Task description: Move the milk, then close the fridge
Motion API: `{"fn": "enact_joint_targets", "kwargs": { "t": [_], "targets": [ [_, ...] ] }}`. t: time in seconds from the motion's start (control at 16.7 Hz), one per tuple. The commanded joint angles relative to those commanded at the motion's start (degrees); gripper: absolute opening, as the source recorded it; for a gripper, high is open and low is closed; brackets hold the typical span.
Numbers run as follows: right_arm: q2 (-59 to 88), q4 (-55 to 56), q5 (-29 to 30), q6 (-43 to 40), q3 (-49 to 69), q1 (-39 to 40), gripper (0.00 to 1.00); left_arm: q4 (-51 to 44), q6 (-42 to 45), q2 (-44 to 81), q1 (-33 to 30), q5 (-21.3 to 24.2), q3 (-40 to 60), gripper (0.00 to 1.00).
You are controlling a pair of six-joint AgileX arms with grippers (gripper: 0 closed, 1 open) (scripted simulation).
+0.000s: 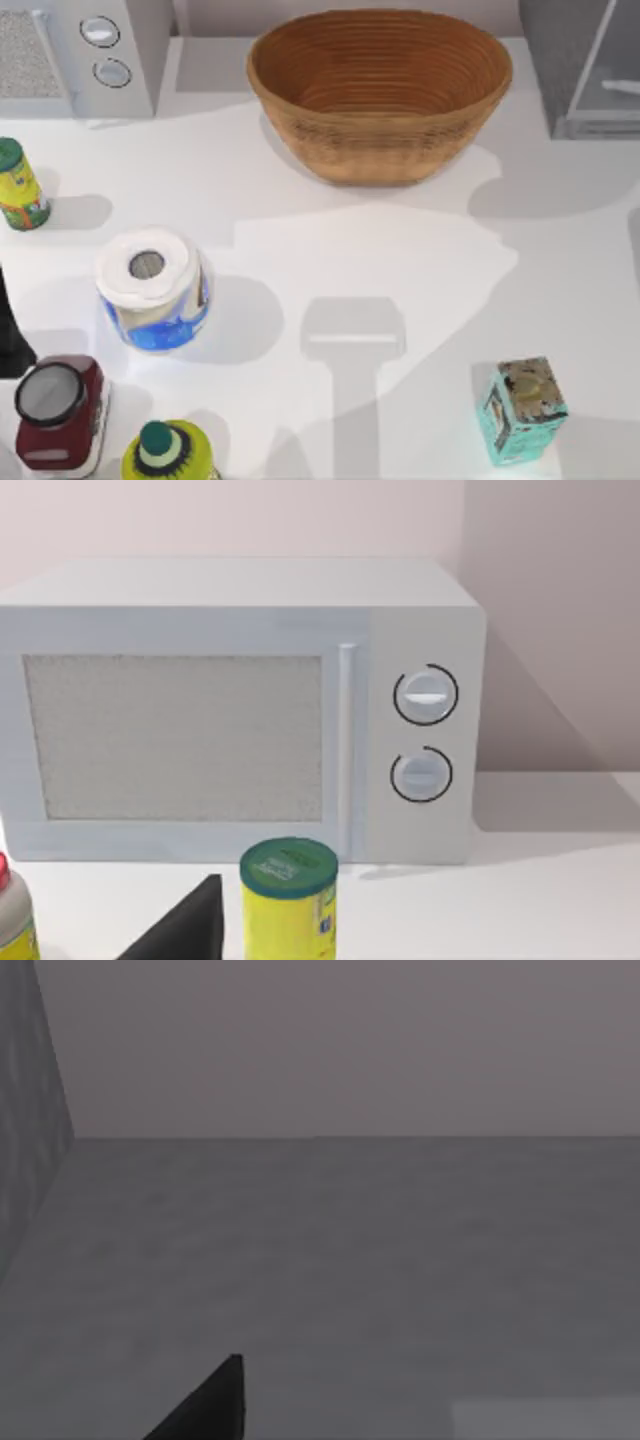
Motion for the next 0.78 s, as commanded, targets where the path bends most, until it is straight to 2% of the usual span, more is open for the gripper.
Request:
{"fn": "enact_joint_targets", "kwargs": {
  "t": [0.42, 0.78],
  "targets": [
    [-6.0, -1.64, 0.8, 0.18, -3.56, 0.24, 1.0, 0.0, 0.0, 0.0, 0.0, 0.0, 0.0, 1.0],
    [-32.82, -8.68, 3.44, 0.64, -18.28, 1.44, 1.0, 0.0, 0.0, 0.0, 0.0, 0.0, 0.0, 1.0]
  ]
}}
